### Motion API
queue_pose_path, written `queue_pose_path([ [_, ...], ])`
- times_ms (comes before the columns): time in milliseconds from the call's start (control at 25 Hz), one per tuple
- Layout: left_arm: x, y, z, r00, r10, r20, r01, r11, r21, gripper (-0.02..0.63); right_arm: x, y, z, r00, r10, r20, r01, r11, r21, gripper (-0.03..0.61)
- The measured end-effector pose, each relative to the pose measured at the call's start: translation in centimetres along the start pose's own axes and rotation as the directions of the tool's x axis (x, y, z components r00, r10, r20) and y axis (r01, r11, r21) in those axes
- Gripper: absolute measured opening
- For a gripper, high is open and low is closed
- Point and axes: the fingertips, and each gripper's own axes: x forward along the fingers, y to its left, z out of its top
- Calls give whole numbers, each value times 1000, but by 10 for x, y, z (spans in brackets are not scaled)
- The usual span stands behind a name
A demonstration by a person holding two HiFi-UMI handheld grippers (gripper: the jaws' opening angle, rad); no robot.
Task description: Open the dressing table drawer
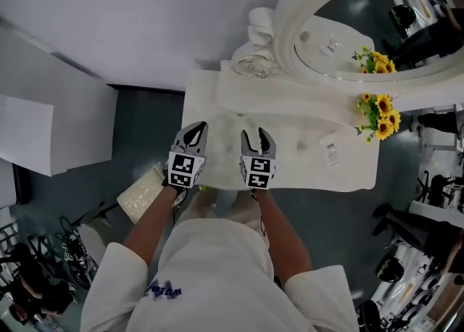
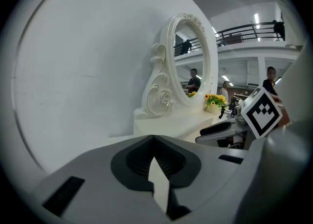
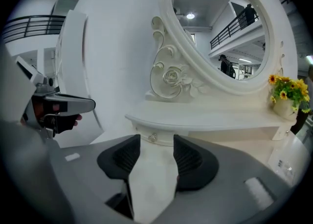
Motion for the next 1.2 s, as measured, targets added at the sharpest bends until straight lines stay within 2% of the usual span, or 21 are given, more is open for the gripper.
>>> queue_pose_path([
  [120, 13, 2, -3, 1000, -10, -16, 10, 1000, 4, 5, 22, 0, -11, 1000, -12, -28, 12, 1000, 16, 222],
  [320, 32, -4, 3, 998, -55, -10, 55, 997, 53, 5, 56, -1, -22, 997, -44, -63, 46, 998, 32, 216],
  [760, 44, 3, -15, 999, -23, -43, 23, 1000, -6, 5, 86, 13, -27, 995, -13, -103, 13, 1000, 3, 169],
  [1000, 37, 10, -25, 997, -19, -73, 18, 1000, -25, 5, 93, 14, -20, 995, -53, -87, 54, 998, 19, 117],
  [1200, 33, 11, -31, 995, -20, -96, 18, 1000, -22, 5, 94, 12, -21, 995, -30, -94, 34, 998, 46, 103],
])
